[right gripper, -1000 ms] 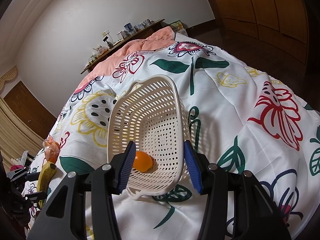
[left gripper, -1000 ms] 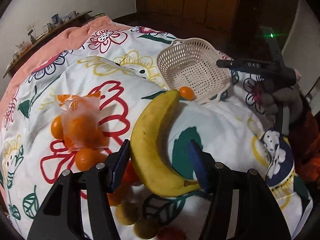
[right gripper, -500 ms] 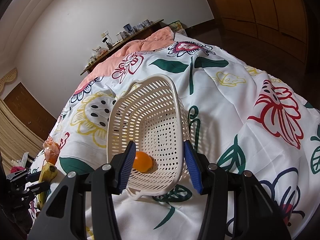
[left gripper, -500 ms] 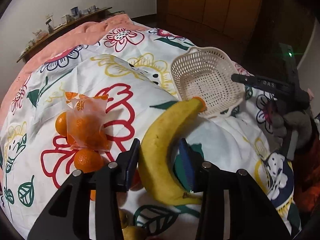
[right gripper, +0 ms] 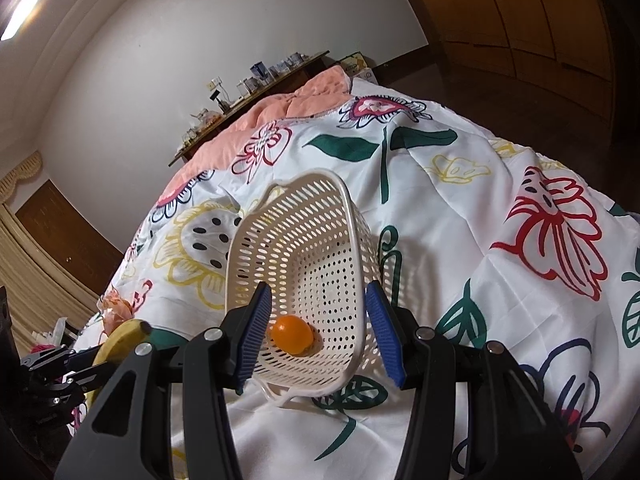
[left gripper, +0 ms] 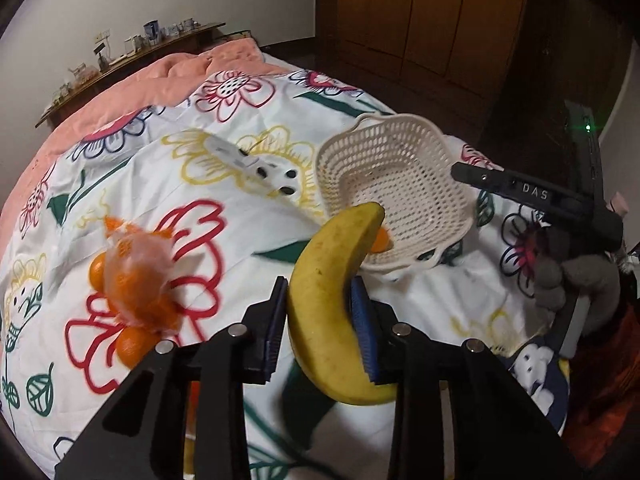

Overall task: Organize fruits
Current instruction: 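Carry the banana with the left gripper and lower it into the white basket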

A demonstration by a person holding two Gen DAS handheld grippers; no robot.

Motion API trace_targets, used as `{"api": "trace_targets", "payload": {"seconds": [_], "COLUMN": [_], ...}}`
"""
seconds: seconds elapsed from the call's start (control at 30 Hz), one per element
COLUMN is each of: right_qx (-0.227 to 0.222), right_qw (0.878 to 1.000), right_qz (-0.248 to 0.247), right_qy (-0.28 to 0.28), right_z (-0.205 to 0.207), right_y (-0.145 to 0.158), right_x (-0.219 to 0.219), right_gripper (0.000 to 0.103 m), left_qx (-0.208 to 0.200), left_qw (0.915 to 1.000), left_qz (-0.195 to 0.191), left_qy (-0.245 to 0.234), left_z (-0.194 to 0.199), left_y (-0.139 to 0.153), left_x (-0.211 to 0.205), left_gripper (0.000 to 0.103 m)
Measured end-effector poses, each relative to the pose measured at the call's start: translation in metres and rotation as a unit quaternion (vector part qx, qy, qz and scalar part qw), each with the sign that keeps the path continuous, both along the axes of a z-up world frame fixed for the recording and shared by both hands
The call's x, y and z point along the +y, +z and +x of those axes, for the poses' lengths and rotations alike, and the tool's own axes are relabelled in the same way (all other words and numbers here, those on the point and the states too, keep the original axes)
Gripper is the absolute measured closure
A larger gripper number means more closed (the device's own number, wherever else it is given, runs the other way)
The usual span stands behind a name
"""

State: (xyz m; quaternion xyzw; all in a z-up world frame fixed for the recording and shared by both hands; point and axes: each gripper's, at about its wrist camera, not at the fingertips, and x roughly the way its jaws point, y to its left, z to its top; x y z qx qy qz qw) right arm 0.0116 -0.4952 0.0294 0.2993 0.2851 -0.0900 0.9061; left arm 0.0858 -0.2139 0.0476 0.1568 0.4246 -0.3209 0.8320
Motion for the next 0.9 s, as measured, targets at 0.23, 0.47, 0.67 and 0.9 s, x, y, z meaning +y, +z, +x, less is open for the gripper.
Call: {"api": "trace_targets", "payload": {"seconds": [0.23,0.47,0.67,0.9], "right_qx": [-0.020,-0.021,-0.014,-0.012], "right_qw": [1.000,0.999,0.999,0.999], "right_qz": [0.010,0.019,0.031,0.029], "right_qy": [-0.012,-0.025,-0.035,-0.030], "right_z": [-0.008,-0.017,-0.018,-0.016], "right_y": [0.004,-0.001,-0.012,-0.016], "right_x": [-0.011,-0.026,-0.036,-0.034], "right_gripper": [0.052,0.052,0.052,0.052], "left_qx": [0.001,0.028,0.052,0.038], "left_qw": [0.9999,0.9995,0.9981,0.9992], "left_qz": [-0.009,0.006,0.030,0.012], "left_qy": [-0.007,-0.014,-0.015,-0.004], "left_z": [0.016,0.051,0.068,0.074], "left_y": [0.010,-0.013,-0.035,-0.029], "left_x": [-0.042,-0.105,-0.139,-0.143], "left_gripper": [0.071,0.073,0.073,0.073]}}
